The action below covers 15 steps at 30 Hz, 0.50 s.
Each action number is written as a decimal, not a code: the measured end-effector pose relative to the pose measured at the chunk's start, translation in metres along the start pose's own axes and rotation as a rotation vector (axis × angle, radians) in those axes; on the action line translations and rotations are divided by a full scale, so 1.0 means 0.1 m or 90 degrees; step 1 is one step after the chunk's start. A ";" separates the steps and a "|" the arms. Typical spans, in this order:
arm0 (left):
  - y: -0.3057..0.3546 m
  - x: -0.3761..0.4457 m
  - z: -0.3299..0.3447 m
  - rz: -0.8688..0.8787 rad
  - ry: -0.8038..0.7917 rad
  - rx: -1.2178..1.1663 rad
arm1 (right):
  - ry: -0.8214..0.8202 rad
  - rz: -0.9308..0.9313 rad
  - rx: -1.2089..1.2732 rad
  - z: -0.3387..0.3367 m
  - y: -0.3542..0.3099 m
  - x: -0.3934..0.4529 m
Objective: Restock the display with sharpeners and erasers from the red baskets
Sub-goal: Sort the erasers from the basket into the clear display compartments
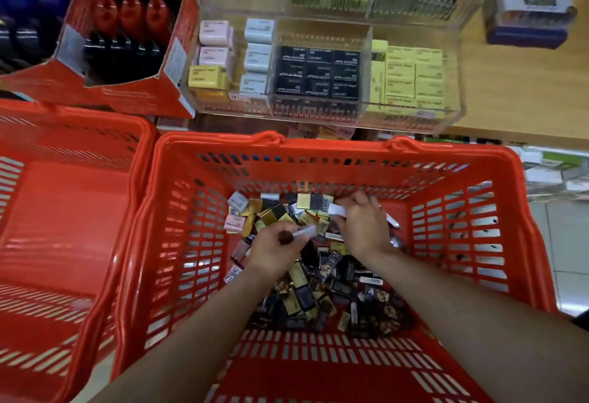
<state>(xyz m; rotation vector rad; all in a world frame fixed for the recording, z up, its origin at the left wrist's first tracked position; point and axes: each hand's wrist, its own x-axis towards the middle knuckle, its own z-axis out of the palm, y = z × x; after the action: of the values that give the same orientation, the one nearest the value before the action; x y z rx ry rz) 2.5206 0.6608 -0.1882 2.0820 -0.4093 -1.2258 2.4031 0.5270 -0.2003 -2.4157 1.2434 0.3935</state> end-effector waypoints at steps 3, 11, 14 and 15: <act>0.04 0.01 -0.06 -0.101 -0.003 -0.175 | 0.077 0.016 0.179 0.03 0.01 -0.10; 0.43 -0.31 -0.14 -0.172 -0.152 -0.613 | -0.023 0.104 0.644 -0.45 -0.03 -0.52; 0.67 -0.64 -0.33 -0.123 -0.206 -0.537 | -0.065 0.189 0.817 -0.81 -0.15 -0.78; 0.78 -0.78 -0.42 -0.094 -0.216 -0.511 | -0.088 0.208 0.864 -0.97 -0.17 -0.89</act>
<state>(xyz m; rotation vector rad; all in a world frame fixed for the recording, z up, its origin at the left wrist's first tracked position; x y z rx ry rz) 2.5221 0.6655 -0.0702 1.2378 0.0994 -1.5149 2.3735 0.5538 -0.0739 -1.0271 1.2139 -0.1913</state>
